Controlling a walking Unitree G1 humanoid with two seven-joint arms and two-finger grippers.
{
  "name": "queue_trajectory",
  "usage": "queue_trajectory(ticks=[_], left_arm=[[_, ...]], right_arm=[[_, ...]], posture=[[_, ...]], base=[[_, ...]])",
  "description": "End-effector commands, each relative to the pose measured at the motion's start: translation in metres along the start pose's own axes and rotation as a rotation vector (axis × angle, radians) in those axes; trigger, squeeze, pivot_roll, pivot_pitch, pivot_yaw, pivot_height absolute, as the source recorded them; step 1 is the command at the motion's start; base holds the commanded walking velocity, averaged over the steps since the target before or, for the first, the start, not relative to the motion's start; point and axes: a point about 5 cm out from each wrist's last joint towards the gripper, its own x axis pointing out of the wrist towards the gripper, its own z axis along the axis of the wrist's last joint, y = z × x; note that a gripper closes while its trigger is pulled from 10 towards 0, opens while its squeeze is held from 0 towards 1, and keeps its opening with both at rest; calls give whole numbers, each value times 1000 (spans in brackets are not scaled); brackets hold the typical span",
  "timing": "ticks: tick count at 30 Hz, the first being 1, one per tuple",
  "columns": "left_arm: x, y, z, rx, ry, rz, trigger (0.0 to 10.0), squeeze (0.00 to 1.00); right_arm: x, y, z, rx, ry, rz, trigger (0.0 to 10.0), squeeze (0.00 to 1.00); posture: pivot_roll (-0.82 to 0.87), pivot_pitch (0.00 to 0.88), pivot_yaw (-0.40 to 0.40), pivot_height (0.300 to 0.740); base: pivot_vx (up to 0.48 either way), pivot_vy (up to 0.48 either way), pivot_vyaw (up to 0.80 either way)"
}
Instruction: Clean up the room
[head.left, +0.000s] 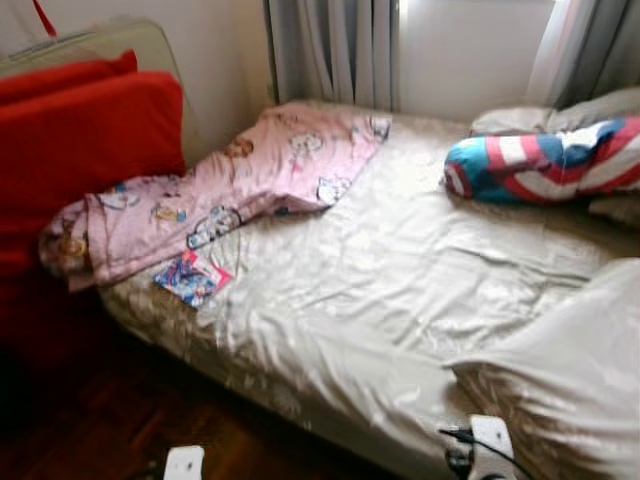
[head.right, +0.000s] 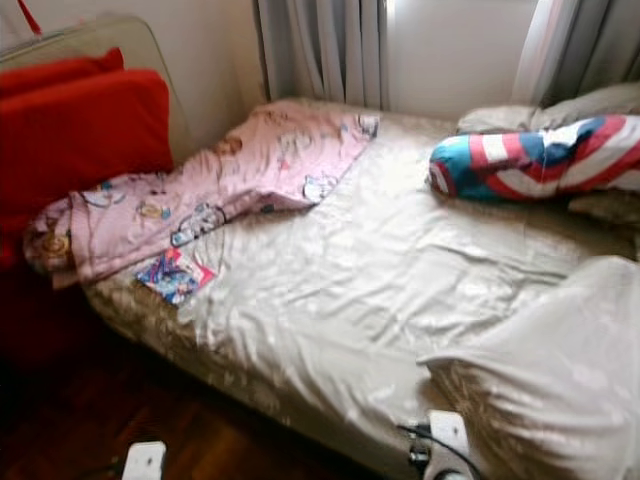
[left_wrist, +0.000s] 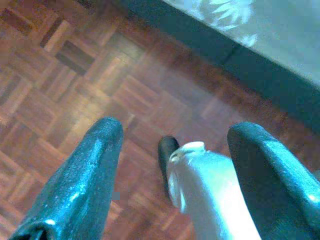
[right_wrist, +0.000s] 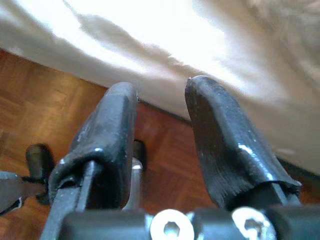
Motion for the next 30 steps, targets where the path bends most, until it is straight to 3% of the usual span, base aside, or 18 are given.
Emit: queue_trajectory(ticks=[1, 13, 30], left_arm=[[-1, 8, -1, 18, 11, 19, 10000, 0], [-1, 8, -1, 3, 9, 27, 10000, 0], [-1, 8, 0, -35, 6, 29, 10000, 0]], right_arm=[[1, 6, 0, 4, -2, 11, 10000, 0], [1, 5, 0, 2, 6, 8, 10000, 0], [1, 6, 1, 3, 12, 6, 10000, 0]], posture=[[-44, 0, 29, 740], [-44, 18, 25, 740], [-49, 29, 28, 740]], base=[[0, -307, 0], [0, -170, 0], [0, 0, -699]])
